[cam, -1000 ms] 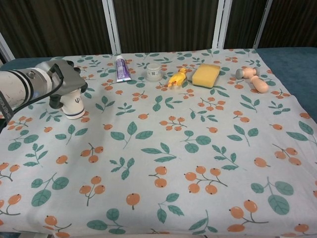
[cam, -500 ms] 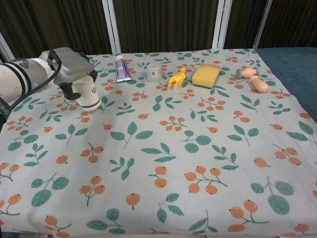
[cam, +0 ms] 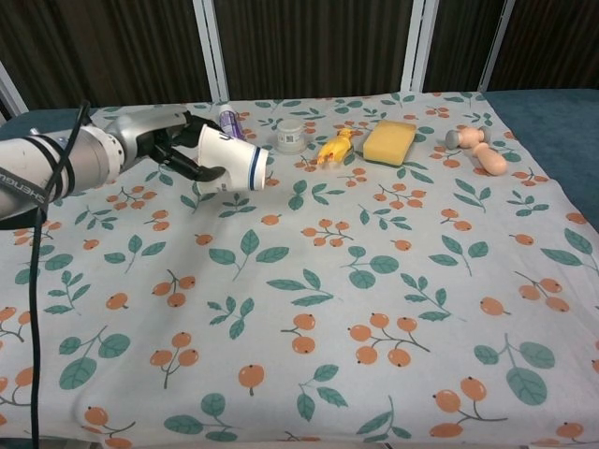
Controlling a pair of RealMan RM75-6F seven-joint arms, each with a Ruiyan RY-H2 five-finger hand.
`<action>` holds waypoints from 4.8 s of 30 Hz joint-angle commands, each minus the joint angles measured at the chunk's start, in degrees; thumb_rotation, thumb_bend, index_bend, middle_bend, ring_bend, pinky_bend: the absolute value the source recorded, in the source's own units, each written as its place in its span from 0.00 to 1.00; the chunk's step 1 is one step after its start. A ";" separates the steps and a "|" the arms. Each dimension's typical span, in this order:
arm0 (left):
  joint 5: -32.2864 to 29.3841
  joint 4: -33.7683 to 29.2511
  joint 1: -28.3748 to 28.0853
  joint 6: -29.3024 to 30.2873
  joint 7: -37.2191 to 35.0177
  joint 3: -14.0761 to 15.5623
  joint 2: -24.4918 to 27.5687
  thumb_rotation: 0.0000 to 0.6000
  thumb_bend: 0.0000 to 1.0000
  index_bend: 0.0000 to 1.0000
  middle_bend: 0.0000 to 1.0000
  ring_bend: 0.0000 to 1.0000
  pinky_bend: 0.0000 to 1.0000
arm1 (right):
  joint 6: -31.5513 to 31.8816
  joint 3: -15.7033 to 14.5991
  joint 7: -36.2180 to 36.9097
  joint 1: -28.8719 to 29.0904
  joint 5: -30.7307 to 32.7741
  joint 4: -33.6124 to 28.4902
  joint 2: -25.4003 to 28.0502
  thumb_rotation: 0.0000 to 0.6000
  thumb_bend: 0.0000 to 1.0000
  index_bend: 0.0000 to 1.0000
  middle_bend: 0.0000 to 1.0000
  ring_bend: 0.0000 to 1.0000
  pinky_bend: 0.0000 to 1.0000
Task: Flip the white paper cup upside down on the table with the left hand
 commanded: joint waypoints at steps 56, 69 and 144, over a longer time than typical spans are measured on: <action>-36.21 3.34 -17.98 7.39 71.04 -0.96 -9.70 1.00 0.30 0.00 0.00 0.00 0.00 | -2.87 0.45 2.60 0.87 1.53 2.92 -0.66 1.00 0.00 0.00 0.00 0.00 0.00; -33.70 10.05 -19.31 8.78 72.34 2.97 -13.49 1.00 0.33 0.22 0.23 0.00 0.00 | -3.60 0.52 2.37 0.88 2.36 2.59 -0.25 1.00 0.01 0.00 0.00 0.00 0.00; 27.22 6.54 11.44 26.92 -14.70 3.50 -5.67 1.00 0.34 0.00 0.00 0.00 0.00 | -5.37 0.03 -2.61 2.38 3.42 -1.35 0.39 1.00 0.01 0.00 0.00 0.00 0.00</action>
